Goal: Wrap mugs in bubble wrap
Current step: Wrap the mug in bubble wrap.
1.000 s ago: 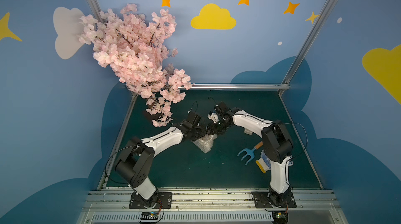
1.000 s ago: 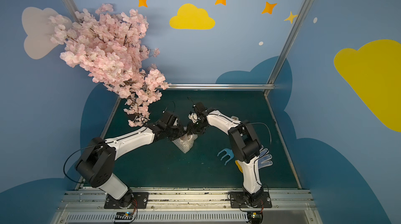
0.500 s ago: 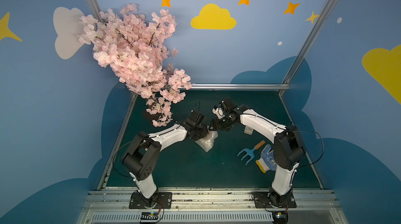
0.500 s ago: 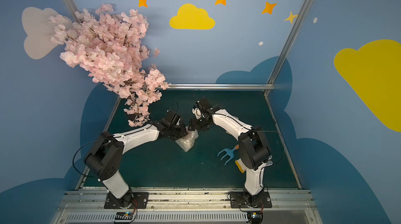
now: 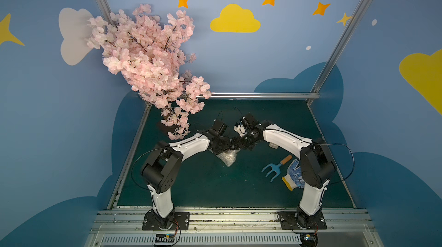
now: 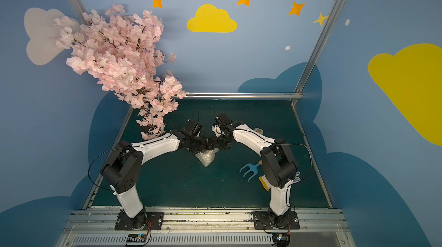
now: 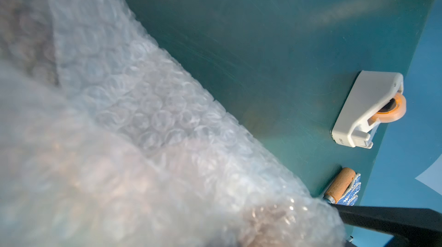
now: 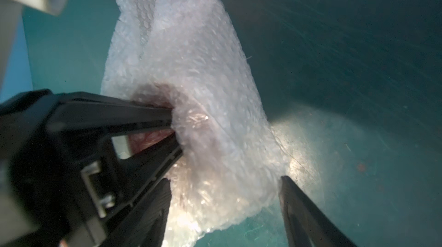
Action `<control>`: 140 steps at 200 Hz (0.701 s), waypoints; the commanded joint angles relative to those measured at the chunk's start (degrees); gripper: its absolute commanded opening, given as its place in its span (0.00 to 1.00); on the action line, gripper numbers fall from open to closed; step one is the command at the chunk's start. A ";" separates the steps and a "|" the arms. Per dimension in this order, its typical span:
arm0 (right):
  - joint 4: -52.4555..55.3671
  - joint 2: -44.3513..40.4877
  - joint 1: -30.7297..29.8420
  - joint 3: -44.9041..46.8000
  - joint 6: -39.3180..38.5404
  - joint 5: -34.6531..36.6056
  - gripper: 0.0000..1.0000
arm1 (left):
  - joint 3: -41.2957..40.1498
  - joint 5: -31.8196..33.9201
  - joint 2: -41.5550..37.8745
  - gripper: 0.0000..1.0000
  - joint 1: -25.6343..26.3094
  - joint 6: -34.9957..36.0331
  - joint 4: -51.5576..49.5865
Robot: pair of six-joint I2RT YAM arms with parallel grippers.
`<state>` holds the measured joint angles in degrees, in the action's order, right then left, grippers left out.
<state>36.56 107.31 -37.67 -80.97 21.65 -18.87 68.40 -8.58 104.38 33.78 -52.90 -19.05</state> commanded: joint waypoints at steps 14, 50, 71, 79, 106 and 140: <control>-1.99 -0.90 -0.39 0.46 1.53 -1.96 0.73 | 0.21 0.76 3.85 0.04 -0.37 -0.04 -5.77; -2.19 0.98 -0.73 0.12 2.06 -2.48 0.72 | 0.18 0.25 3.91 0.04 -0.63 -0.21 -5.74; -2.10 2.15 -1.13 0.49 2.10 -1.72 0.71 | 0.33 0.14 3.40 0.04 -0.99 -0.24 -5.59; -2.19 2.50 -1.18 0.63 2.18 -1.52 0.71 | 0.42 0.01 3.21 0.04 -1.17 -0.20 -5.48; -2.06 3.73 -1.26 1.02 2.45 -1.10 0.69 | 0.92 -0.38 2.52 0.04 -1.98 -0.01 -5.52; -1.48 5.47 -1.26 0.77 2.38 -0.56 0.68 | 2.03 -0.95 1.75 0.04 -2.95 0.77 -5.82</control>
<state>34.33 109.97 -38.06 -80.88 23.81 -19.62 69.89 -10.92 105.38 32.16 -52.88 -21.28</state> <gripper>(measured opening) 0.687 0.050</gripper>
